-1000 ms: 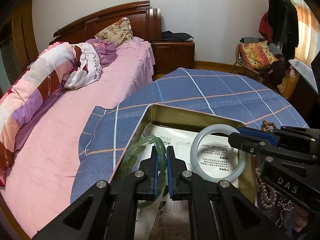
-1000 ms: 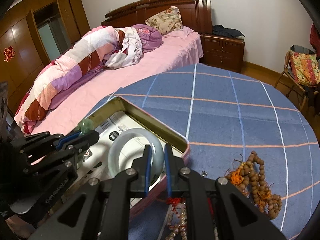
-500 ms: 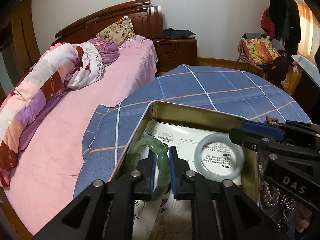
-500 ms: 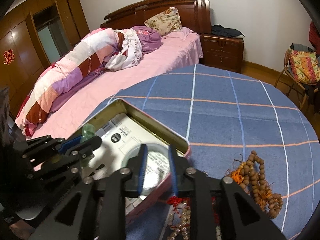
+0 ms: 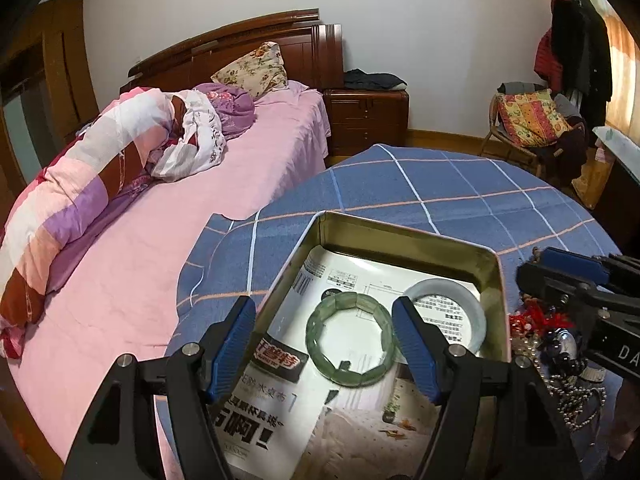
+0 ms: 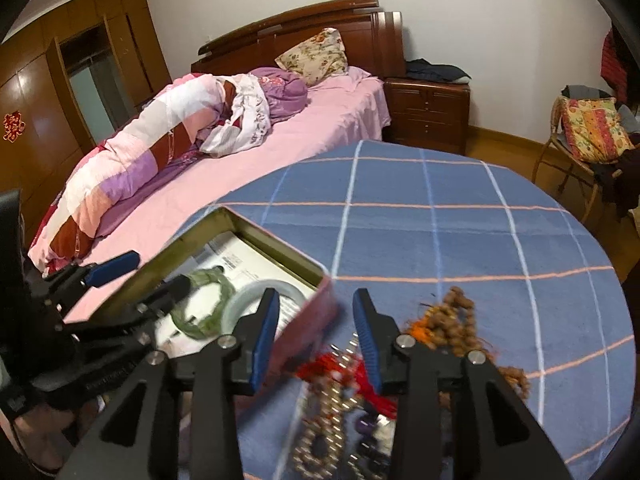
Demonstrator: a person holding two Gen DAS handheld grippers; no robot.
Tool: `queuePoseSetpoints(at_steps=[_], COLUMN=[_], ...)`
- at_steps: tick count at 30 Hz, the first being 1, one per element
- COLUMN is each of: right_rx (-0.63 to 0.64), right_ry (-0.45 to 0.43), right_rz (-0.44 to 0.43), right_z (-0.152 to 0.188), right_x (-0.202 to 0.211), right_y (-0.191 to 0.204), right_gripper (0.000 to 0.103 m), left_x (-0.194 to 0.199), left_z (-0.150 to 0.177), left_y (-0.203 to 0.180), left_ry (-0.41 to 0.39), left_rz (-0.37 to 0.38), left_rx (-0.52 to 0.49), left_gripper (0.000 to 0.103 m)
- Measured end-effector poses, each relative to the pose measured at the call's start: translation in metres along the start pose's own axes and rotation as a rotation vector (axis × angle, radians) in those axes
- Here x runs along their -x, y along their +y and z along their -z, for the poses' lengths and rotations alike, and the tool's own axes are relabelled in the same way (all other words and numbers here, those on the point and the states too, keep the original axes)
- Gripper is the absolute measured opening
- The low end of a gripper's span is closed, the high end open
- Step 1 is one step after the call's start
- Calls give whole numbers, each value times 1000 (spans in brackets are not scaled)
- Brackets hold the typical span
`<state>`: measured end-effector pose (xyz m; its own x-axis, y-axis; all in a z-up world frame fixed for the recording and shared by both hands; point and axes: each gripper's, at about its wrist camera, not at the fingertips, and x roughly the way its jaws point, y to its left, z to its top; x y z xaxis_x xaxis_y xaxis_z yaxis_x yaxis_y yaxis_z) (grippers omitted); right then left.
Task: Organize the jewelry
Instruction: 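Lower both bangles into the tin and open both tools, then move the right tool to the brown wooden bead strand and grasp it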
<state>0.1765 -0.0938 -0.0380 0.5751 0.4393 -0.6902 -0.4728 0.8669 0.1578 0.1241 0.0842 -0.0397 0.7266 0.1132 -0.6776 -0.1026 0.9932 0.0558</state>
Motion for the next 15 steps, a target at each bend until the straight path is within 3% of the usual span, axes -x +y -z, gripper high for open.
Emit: queuePoseSetpoints(at_steps=[9,15], right_rx=[-19,-47], right_ry=[11,40], right_rz=[122,154], right_z=[35,66], right_x=[35,59], right_y=[-37,-54], right_gripper=[46,46], left_x=[32,51], left_z=[15,25], left_y=[-14,-29], left_ry=[-58,-97], left_rz=[6,24], left_rx=[33,14], left_gripper=[71,71])
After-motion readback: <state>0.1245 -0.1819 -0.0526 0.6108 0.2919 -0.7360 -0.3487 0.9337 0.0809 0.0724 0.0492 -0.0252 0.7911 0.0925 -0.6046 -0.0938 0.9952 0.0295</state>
